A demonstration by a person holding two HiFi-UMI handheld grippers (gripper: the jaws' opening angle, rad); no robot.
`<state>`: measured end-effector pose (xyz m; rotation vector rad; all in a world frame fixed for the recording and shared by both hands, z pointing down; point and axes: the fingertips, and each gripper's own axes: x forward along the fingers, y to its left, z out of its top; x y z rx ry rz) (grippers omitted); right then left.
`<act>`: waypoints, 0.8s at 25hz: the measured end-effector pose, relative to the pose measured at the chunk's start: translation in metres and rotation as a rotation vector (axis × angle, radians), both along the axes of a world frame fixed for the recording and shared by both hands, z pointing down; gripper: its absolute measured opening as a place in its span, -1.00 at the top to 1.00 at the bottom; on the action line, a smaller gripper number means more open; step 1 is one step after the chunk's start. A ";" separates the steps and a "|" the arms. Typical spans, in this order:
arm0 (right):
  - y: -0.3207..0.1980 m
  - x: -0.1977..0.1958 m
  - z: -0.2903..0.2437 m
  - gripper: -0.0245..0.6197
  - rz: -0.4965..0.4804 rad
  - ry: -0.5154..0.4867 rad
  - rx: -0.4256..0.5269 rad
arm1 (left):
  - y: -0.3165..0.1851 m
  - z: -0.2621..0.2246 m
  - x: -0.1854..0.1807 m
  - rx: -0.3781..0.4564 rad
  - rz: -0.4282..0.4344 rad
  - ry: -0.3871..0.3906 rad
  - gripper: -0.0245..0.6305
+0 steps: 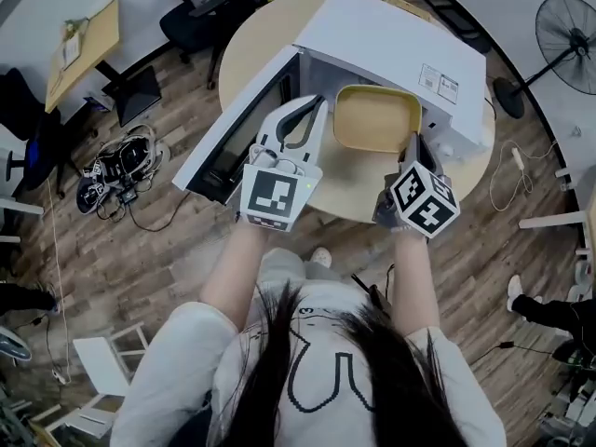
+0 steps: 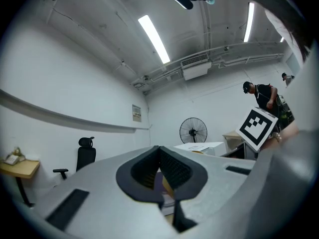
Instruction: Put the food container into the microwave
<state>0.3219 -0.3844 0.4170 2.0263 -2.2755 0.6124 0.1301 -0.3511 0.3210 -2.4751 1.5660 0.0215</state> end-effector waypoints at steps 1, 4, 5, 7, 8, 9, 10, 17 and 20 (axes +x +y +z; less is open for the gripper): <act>-0.003 -0.002 0.007 0.81 -0.009 -0.004 -0.013 | -0.002 0.005 0.000 -0.012 -0.008 0.001 0.90; -0.013 -0.007 0.027 0.81 -0.027 -0.019 -0.056 | -0.011 0.019 -0.002 -0.044 -0.026 0.005 0.90; -0.015 -0.008 0.033 0.81 -0.031 -0.026 -0.071 | -0.014 0.024 -0.002 -0.053 -0.030 0.004 0.90; -0.020 -0.012 0.046 0.81 -0.036 -0.042 -0.102 | -0.019 0.031 -0.002 -0.069 -0.033 0.000 0.90; -0.023 -0.013 0.051 0.81 -0.037 -0.051 -0.116 | -0.022 0.034 -0.002 -0.075 -0.033 -0.002 0.90; -0.026 -0.014 0.055 0.81 -0.036 -0.062 -0.128 | -0.025 0.036 -0.002 -0.079 -0.032 -0.005 0.90; -0.030 -0.015 0.059 0.81 -0.033 -0.072 -0.140 | -0.028 0.038 -0.002 -0.083 -0.030 -0.007 0.90; -0.066 -0.014 0.073 0.81 0.027 -0.082 -0.187 | -0.055 0.034 -0.010 -0.092 -0.006 -0.003 0.90; -0.086 -0.015 0.080 0.81 0.048 -0.070 -0.192 | -0.068 0.030 -0.010 -0.086 0.008 0.000 0.90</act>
